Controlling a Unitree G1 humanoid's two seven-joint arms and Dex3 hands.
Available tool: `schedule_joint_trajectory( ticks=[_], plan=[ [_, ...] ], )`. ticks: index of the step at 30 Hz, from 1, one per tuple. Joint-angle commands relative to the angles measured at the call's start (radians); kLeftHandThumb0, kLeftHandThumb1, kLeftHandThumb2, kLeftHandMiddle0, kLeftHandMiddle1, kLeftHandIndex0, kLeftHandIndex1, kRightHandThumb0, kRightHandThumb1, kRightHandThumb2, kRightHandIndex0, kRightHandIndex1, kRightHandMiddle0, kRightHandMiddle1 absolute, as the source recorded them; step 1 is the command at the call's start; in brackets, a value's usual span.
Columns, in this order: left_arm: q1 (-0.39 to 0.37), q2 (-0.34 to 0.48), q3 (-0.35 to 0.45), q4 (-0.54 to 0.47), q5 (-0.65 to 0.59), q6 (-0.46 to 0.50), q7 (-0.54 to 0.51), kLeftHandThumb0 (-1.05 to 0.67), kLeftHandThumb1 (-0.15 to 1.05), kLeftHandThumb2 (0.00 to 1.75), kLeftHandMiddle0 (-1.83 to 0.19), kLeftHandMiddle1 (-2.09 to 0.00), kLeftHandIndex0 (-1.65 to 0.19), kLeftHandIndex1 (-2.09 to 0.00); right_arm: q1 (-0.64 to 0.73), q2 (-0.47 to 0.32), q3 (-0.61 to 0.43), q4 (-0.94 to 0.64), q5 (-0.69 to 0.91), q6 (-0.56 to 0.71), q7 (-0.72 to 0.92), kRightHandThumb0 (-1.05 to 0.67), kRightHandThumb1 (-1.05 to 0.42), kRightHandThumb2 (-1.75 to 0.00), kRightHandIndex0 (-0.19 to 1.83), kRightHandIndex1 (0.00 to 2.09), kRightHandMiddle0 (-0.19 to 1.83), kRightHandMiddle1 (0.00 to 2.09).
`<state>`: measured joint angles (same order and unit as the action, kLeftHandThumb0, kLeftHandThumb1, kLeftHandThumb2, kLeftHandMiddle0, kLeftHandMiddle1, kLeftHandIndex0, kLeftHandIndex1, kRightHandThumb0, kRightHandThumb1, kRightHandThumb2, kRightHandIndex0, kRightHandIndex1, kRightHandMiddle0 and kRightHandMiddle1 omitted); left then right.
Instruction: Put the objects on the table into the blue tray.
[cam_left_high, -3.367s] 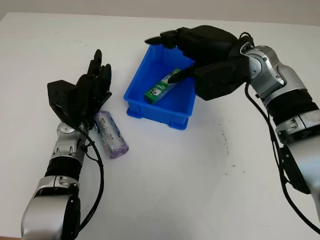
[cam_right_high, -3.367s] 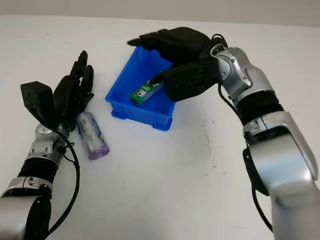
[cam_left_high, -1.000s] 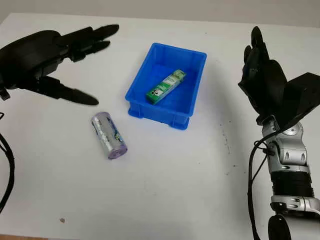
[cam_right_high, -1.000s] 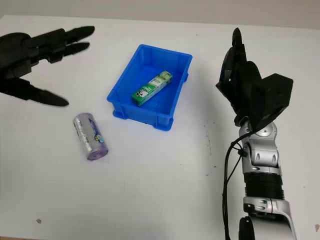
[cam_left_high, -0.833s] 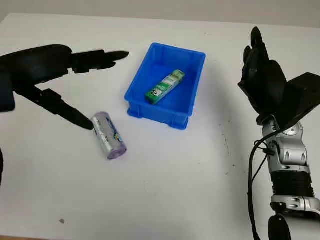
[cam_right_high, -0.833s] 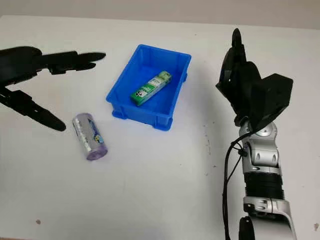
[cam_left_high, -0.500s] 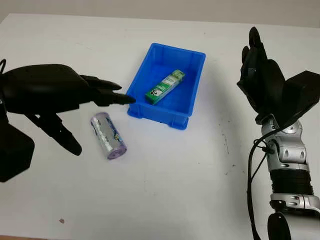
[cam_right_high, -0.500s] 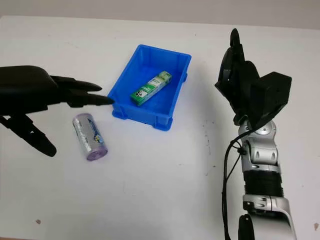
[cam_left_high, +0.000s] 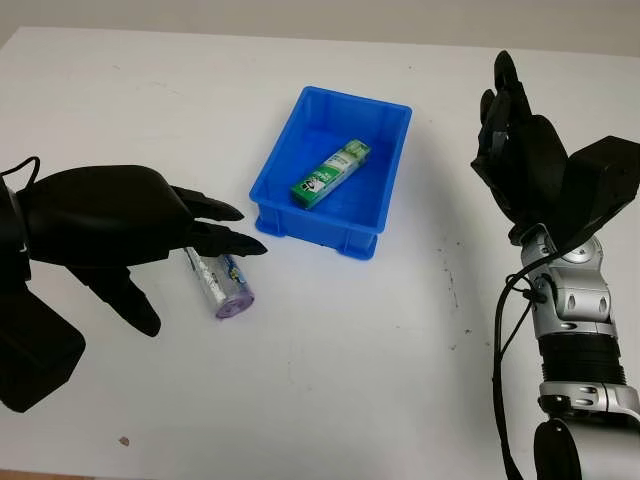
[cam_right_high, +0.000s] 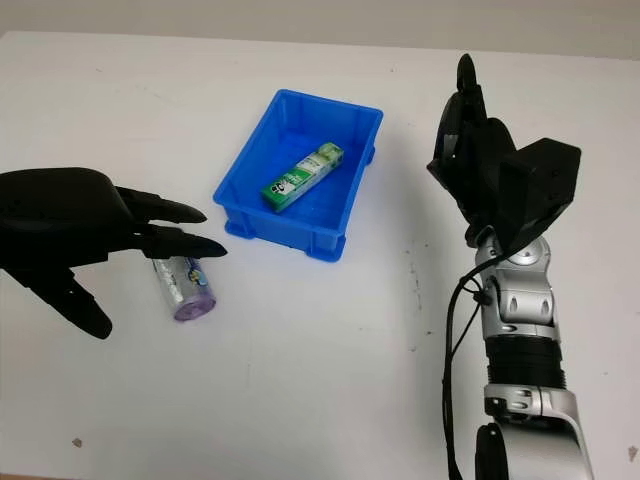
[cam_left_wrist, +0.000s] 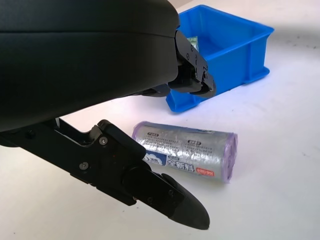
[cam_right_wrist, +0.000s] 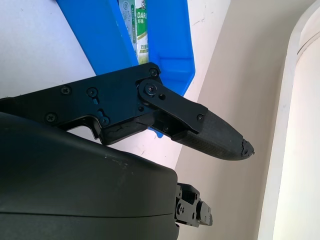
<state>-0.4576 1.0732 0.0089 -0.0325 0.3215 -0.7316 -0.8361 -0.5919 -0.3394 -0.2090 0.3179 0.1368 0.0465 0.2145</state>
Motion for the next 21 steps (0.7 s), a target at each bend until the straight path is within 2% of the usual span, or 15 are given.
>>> schedule_joint_trajectory(
  ticks=[1,10,17,21],
  plan=[
    [-0.015,0.005,-0.027,0.017,0.035,-0.019,0.017,-0.61,0.83,0.07,-0.28,-0.05,-0.32,-0.06,-0.006,-0.009,-0.005,0.002,0.007,-0.007,0.006,-0.71,-1.05,-0.91,-0.19,0.0,-0.19,0.0],
    [-0.115,-0.064,-0.121,0.189,0.09,-0.143,0.122,-0.64,0.82,0.05,-0.28,-0.06,-0.32,-0.06,0.013,-0.013,-0.01,-0.021,0.007,0.004,0.006,-0.71,-1.05,-0.91,-0.19,0.0,-0.19,0.0],
    [-0.193,-0.108,-0.191,0.304,0.154,-0.223,0.175,-0.52,0.84,0.06,-0.31,-0.06,-0.34,-0.06,0.029,-0.007,-0.018,-0.041,0.016,0.011,-0.001,-0.73,-1.05,-0.89,-0.19,0.0,-0.19,0.0],
    [-0.225,-0.138,-0.209,0.363,0.238,-0.301,0.267,-0.45,0.87,0.07,-0.38,-0.08,-0.4,-0.09,0.04,-0.006,-0.019,-0.06,0.023,0.018,-0.003,-0.73,-1.05,-0.89,-0.19,0.0,-0.19,0.0]
  ],
)
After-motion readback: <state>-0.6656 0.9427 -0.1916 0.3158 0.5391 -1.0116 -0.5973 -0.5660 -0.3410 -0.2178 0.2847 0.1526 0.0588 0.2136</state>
